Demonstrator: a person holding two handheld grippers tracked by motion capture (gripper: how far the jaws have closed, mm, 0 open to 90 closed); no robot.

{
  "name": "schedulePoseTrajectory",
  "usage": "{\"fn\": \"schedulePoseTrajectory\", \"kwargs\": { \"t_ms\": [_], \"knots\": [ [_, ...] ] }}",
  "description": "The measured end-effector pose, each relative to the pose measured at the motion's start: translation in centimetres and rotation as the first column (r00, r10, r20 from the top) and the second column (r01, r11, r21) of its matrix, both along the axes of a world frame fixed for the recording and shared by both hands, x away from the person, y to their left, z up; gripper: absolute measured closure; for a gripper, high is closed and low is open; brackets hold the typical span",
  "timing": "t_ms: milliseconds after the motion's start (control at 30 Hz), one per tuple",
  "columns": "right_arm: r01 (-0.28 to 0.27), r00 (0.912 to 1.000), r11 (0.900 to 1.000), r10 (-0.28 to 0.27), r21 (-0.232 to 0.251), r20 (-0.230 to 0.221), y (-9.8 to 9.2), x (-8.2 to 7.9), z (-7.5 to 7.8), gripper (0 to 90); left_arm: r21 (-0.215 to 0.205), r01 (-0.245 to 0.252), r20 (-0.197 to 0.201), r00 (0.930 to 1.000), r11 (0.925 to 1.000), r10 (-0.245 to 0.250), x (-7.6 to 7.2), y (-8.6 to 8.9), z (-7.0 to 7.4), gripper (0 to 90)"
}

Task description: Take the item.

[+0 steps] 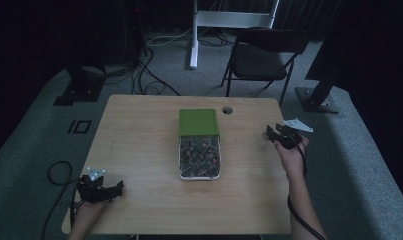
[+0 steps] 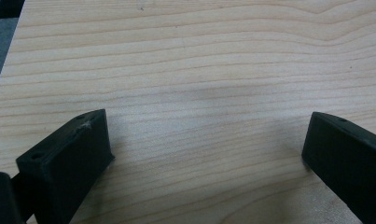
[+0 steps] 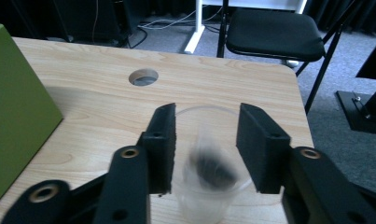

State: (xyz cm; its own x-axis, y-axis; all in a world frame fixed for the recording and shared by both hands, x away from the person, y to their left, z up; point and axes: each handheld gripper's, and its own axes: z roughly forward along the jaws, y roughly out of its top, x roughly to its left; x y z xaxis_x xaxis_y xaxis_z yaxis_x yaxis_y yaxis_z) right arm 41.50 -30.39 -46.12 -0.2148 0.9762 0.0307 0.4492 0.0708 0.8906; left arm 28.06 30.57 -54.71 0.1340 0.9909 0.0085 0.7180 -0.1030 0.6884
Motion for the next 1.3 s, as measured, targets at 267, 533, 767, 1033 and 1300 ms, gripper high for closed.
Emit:
{"fn": "schedulePoseTrajectory", "kwargs": {
  "t_ms": [267,533,767,1033,1300],
  "knots": [
    [-0.03,0.9995,1.0,0.03,0.009,0.003,0.2,-0.7,0.2,49.1,0.0,0.0,0.0,1.0,1.0,0.0,0.0,0.0,0.0,1.7],
    [-0.06,0.9981,0.998,0.059,0.021,0.018,0.6,-1.9,0.5,45.9,0.0,0.0,0.0,1.0,1.0,0.0,0.0,0.0,0.0,1.7],
    [-0.053,0.9978,0.998,0.051,0.042,0.043,0.6,-3.1,0.6,33.5,0.0,0.0,0.0,1.0,1.0,0.0,0.0,0.0,0.0,1.7],
    [-0.068,0.9968,0.998,0.067,0.019,0.044,0.8,-4.2,0.3,30.1,0.0,0.0,0.0,1.0,1.0,0.0,0.0,0.0,0.0,1.7],
    [-0.082,0.9965,0.996,0.081,0.022,0.018,0.7,-5.0,-0.3,26.7,0.001,0.001,0.0,1.0,1.0,-0.001,0.0,0.0,0.0,1.7]
  ]
}}
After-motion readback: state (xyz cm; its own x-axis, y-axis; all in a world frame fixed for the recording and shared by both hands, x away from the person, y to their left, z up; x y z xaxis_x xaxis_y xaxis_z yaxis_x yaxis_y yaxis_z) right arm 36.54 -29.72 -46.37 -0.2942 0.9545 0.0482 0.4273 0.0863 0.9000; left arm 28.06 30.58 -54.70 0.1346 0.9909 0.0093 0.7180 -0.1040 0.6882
